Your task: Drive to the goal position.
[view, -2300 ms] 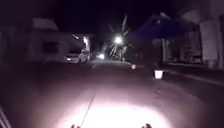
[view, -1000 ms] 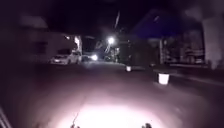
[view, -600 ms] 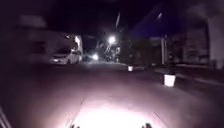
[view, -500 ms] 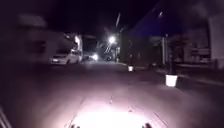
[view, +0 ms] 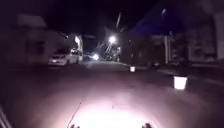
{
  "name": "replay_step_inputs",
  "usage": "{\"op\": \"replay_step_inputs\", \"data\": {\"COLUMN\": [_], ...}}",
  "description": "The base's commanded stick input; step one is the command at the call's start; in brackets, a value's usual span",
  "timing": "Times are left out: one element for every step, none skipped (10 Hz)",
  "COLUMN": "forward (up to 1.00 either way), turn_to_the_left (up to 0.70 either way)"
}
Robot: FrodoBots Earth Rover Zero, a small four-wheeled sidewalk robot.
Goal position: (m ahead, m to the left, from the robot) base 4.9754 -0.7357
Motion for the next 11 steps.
{"op": "replay_step_inputs", "data": {"forward": [0.70, 0.70, 0.70, 0.70, 0.70, 0.70, 0.70, 0.70, 0.70, 0.70, 0.70], "turn_to_the_left": [0.00, 0.00, 0.00, 0.00, 0.00, 0.00, 0.00, 0.00, 0.00, 0.00, 0.00]}}
